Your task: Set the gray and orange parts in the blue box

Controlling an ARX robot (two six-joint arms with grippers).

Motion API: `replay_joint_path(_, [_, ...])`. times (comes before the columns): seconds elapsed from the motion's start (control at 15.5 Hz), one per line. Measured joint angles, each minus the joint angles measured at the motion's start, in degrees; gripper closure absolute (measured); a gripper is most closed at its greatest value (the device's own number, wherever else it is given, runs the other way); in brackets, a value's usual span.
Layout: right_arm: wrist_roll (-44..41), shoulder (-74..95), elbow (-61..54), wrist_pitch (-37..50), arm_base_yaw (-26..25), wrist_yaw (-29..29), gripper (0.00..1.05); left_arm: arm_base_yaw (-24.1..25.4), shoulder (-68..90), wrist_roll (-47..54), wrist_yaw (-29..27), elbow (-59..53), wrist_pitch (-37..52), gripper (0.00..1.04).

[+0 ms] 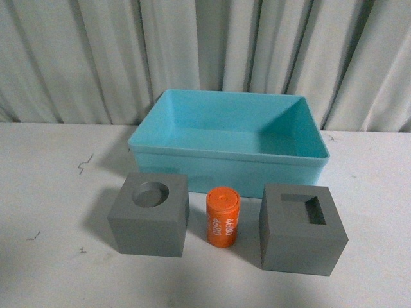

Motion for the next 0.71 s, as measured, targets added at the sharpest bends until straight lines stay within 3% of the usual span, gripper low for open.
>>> replay_joint_path(0.71, [0.0, 0.0, 0.0, 0.0, 0.0, 0.0, 0.06, 0.0, 0.0, 0.0, 0.0, 0.0, 0.0, 0.07])
